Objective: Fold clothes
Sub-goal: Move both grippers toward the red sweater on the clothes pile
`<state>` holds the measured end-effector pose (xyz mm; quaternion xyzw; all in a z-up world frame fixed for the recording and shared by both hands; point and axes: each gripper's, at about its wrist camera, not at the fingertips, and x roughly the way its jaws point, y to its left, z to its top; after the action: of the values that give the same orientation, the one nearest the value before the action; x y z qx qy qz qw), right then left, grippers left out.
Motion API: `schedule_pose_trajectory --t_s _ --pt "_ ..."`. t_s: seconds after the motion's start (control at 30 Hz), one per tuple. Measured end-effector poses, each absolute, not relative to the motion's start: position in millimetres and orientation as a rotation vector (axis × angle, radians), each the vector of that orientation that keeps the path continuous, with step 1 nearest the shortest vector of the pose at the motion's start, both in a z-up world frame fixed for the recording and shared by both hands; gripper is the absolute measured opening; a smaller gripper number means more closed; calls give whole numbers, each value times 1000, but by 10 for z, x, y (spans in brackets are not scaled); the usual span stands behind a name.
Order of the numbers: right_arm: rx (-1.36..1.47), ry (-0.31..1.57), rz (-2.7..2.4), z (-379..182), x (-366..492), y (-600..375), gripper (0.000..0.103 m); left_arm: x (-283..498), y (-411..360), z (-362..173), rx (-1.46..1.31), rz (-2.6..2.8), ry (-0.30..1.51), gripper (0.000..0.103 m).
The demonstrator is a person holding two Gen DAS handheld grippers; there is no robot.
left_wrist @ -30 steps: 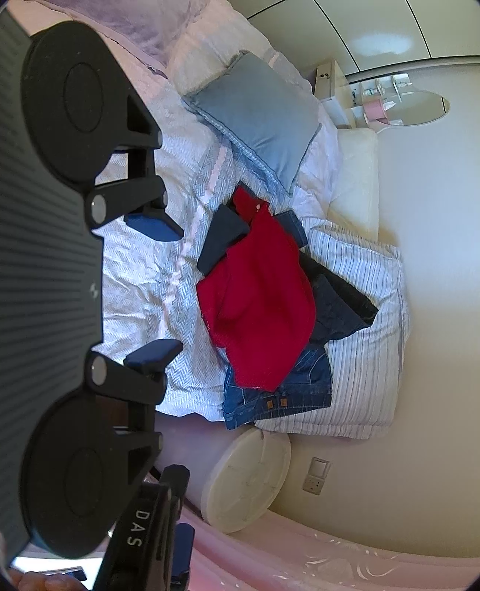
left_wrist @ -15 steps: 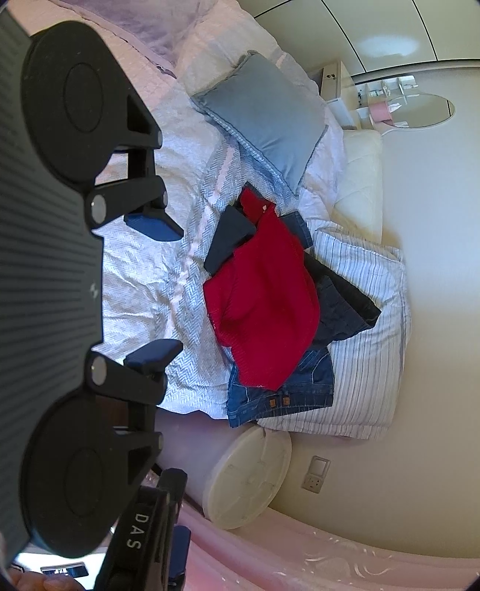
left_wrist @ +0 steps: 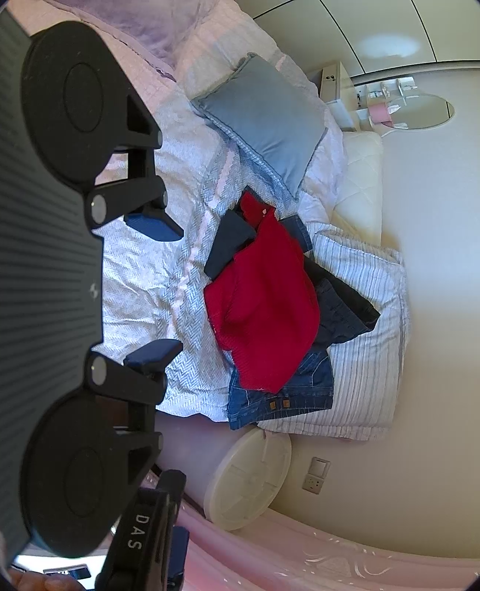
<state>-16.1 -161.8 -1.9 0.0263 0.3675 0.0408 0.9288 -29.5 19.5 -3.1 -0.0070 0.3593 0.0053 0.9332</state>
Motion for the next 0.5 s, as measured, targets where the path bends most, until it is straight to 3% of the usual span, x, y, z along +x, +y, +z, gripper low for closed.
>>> schedule_pose_trajectory --t_s 0.5 --pt "47 759 109 -72 -67 -1579 68 -233 244 -57 -24 45 745 55"
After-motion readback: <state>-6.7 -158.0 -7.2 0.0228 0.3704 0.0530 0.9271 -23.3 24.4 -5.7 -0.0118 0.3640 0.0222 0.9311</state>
